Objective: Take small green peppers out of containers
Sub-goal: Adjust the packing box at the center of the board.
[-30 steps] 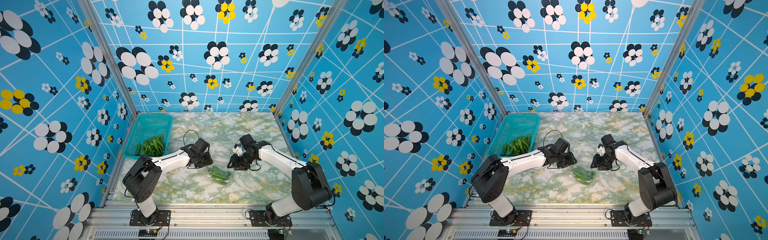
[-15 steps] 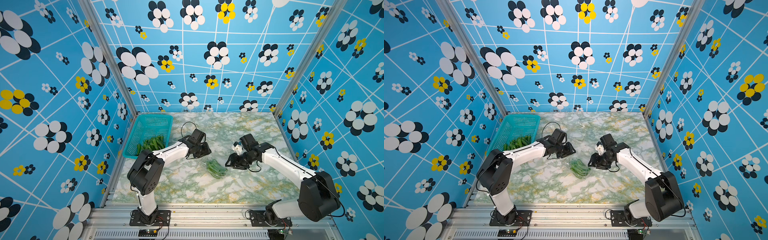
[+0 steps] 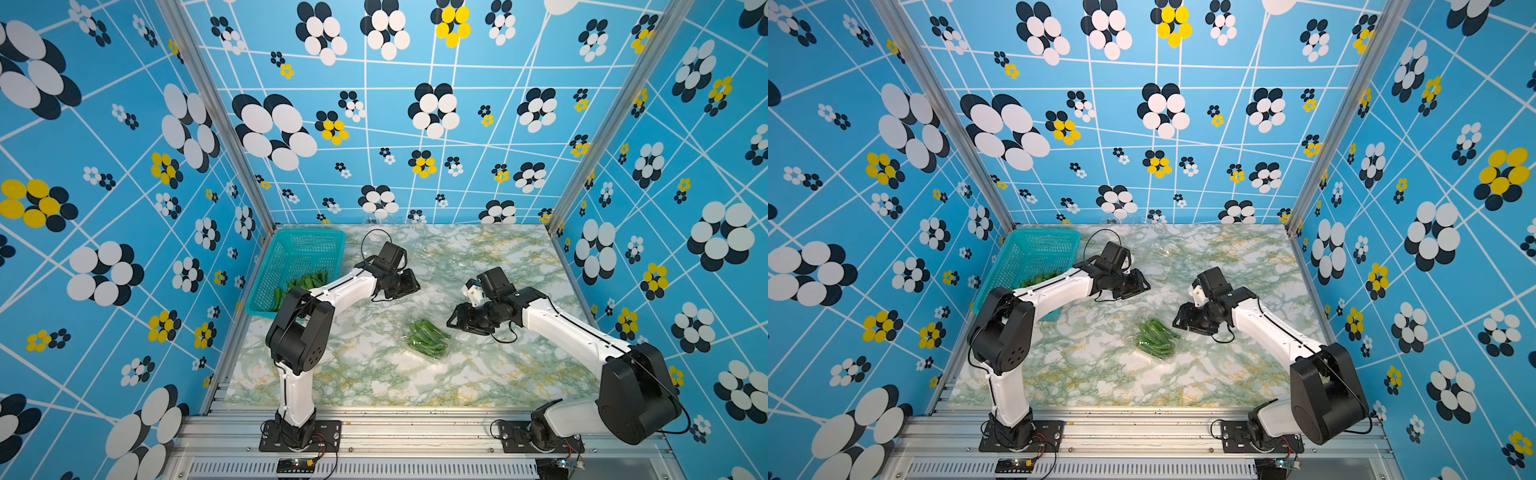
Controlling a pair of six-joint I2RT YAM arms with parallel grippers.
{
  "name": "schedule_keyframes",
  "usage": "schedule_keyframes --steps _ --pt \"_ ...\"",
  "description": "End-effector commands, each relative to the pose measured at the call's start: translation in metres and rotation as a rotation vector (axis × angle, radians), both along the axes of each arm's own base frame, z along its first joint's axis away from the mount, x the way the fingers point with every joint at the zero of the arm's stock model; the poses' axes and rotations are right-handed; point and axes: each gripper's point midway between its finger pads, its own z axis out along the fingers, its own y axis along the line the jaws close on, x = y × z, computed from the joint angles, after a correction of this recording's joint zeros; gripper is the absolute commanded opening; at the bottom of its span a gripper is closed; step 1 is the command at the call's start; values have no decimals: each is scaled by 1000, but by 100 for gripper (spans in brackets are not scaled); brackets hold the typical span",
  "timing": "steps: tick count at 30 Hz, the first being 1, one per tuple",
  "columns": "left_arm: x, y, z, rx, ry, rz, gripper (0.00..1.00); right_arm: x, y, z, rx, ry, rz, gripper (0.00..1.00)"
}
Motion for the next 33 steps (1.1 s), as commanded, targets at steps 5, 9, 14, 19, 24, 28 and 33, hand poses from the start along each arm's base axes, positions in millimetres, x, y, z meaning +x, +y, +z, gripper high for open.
schedule_keyframes --steps 5,9,14,19,24,28,33 --pt "-63 60 57 85 -17 87 46 29 -1 30 -80 -180 103 61" --pt "-121 71 49 54 35 116 46 49 10 35 -83 -191 136 60" --pt "-164 71 30 34 58 131 45 69 24 35 -71 -186 175 60" --pt "-171 65 22 11 42 135 44 79 29 29 -81 -168 193 60" --pt "-179 55 11 34 56 103 44 81 30 21 -91 -149 203 60" --pt "-188 42 -5 33 90 75 39 83 31 11 -98 -127 210 60" --pt "-196 31 -14 45 109 51 36 86 32 2 -107 -114 220 59"
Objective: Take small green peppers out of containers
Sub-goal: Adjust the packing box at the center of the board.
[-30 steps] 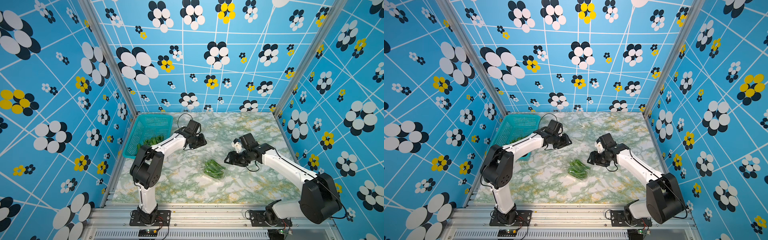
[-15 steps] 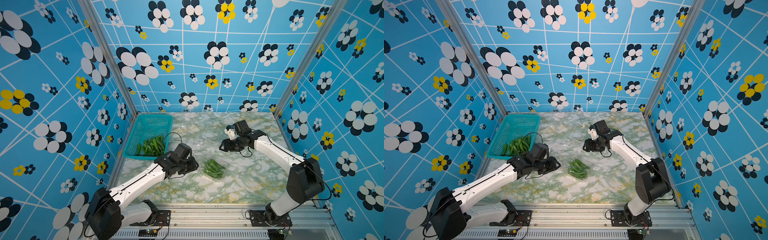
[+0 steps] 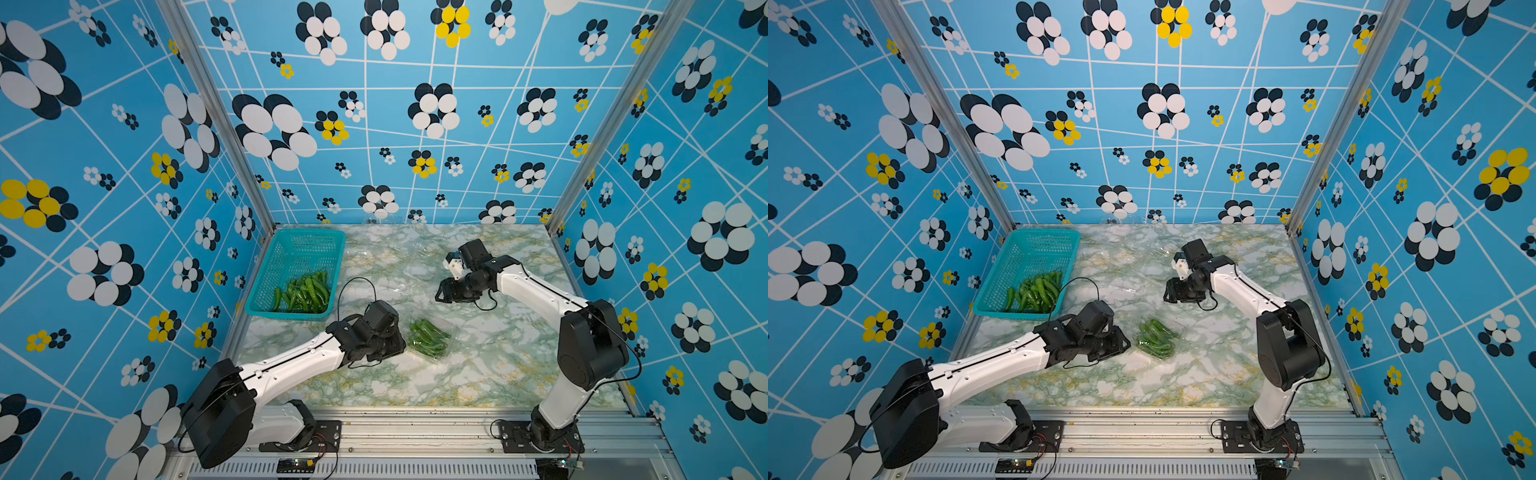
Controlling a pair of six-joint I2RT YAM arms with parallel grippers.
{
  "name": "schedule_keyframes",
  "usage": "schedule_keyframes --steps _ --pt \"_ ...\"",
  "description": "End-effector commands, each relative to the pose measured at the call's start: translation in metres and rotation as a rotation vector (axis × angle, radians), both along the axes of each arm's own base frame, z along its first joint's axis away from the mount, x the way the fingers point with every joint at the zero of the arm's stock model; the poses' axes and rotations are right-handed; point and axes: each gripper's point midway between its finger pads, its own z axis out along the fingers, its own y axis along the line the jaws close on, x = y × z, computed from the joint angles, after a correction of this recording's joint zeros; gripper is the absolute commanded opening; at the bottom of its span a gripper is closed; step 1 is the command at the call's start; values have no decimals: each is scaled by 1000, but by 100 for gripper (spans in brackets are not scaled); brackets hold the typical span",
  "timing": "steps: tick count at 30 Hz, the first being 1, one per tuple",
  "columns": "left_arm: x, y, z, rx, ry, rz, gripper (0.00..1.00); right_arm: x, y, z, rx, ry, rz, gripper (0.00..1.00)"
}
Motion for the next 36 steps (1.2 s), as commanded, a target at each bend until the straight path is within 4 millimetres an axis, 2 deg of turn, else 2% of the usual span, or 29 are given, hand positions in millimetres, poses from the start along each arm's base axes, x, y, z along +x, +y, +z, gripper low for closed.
schedule_keyframes --steps 1,6,11,14,20,25,30,36 --pt "-3 -5 -6 3 2 5 36 -1 4 -1 -4 13 34 59" --pt "-1 -13 -15 0 13 -10 36 -2 5 -6 -7 26 46 59" --pt "11 -23 -30 9 47 -29 35 -6 4 -11 -4 36 48 59" --pt "23 -27 -26 -10 33 -26 35 -11 3 -14 -2 45 49 59" --pt "55 -18 -14 -4 0 -10 38 -17 0 -21 -7 63 39 58" --pt "66 -22 -5 -14 -12 -31 38 -13 -6 -21 -45 47 27 58" --pt "69 -25 -8 -42 -1 -31 39 3 -17 4 -102 -58 -4 58" --pt "77 -28 1 -57 -23 -32 40 15 -24 62 -103 -228 -24 60"
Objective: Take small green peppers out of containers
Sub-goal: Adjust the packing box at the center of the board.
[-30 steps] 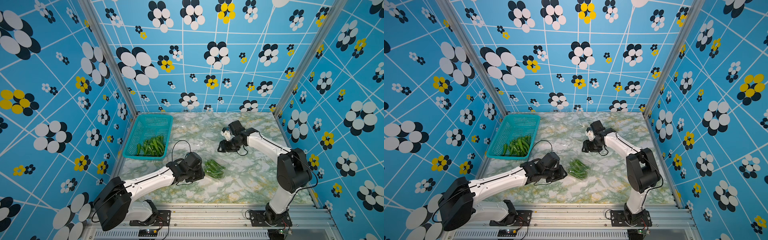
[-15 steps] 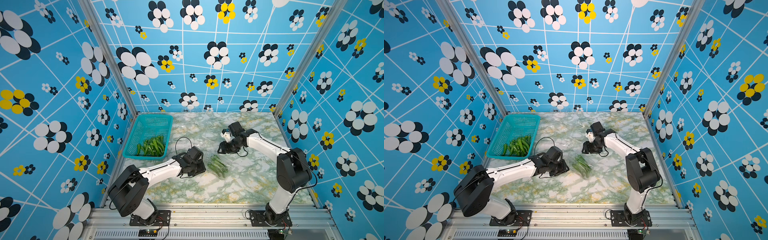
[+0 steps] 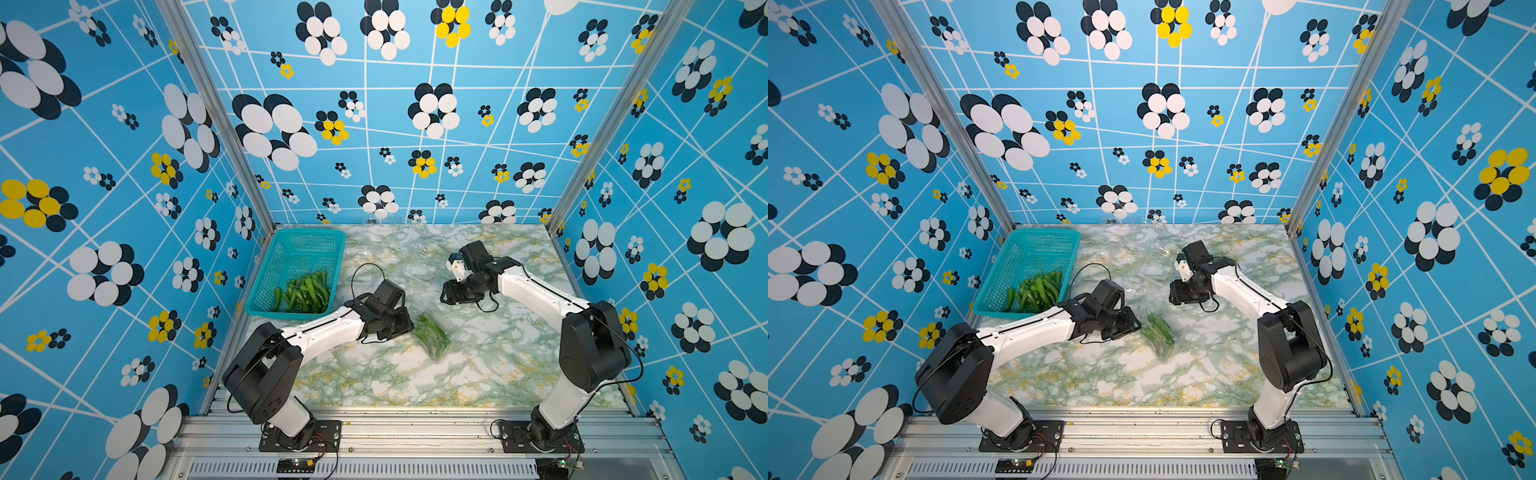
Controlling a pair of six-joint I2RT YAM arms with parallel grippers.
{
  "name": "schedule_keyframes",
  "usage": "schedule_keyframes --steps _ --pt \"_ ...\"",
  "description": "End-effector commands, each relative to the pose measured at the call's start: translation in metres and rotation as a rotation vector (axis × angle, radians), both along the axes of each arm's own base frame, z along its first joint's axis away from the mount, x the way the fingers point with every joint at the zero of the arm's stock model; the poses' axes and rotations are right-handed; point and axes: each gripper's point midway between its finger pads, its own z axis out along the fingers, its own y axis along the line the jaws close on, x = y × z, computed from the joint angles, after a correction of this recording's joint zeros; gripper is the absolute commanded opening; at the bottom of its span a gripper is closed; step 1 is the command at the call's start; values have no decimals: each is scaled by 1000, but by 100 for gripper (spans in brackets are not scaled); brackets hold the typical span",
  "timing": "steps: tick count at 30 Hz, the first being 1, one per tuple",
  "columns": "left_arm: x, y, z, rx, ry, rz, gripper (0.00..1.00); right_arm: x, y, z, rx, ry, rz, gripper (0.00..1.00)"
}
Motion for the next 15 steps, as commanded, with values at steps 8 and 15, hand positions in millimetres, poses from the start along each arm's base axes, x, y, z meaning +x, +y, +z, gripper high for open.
schedule_keyframes --steps 8,15 --pt "29 -19 14 -30 -29 -43 41 -34 2 50 31 26 123 61" --pt "36 -27 19 -31 -32 -62 42 -66 5 43 48 84 172 62"
